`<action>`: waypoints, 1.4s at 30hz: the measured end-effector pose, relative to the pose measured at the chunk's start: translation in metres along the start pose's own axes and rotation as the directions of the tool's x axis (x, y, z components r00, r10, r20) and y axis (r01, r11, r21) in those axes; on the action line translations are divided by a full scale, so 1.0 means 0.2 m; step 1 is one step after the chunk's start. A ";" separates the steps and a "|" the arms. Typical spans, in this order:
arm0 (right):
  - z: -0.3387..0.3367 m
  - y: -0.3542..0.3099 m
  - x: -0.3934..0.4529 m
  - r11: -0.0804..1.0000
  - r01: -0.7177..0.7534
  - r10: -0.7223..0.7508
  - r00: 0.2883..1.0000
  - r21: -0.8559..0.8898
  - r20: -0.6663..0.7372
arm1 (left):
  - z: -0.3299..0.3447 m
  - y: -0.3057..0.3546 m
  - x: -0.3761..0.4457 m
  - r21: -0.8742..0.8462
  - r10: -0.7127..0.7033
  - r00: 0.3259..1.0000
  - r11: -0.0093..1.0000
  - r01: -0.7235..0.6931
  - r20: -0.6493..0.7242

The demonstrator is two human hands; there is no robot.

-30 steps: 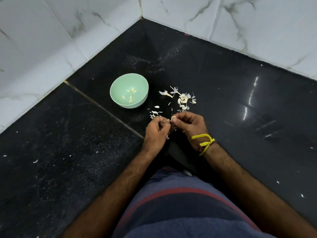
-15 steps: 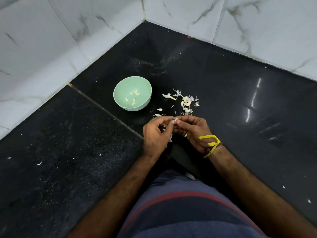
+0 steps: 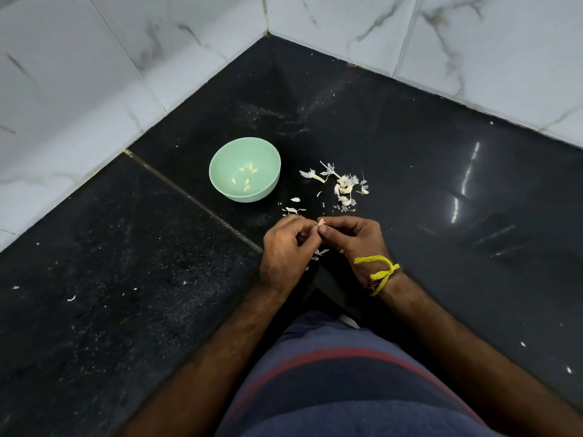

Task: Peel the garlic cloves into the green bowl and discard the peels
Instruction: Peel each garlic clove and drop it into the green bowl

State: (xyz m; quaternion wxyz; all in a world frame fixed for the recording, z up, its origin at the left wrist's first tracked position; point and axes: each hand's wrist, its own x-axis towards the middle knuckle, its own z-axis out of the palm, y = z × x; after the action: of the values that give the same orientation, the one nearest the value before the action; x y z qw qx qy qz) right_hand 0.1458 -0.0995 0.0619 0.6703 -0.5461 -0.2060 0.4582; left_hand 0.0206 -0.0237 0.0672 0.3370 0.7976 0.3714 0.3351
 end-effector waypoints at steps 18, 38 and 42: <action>-0.05 0.04 0.03 0.976 0.064 -0.053 0.997 -0.209 0.056 | 0.02 -0.03 0.00 -0.025 -0.047 0.995 0.998 0.050 0.084; -0.07 0.01 0.04 0.979 -0.198 0.191 0.973 0.040 0.130 | 0.01 -0.09 -0.03 -0.201 -0.155 0.978 0.963 0.181 0.140; -0.03 0.02 0.03 0.996 -0.082 0.086 0.992 -0.045 0.095 | 0.02 -0.06 -0.05 -0.185 -0.188 0.981 0.964 0.194 0.048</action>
State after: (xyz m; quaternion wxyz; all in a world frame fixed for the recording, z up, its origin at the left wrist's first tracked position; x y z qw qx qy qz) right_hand 0.1521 -0.0966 0.0559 0.6283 -0.5453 -0.2246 0.5074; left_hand 0.0142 -0.0261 0.0532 0.4471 0.7276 0.4082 0.3227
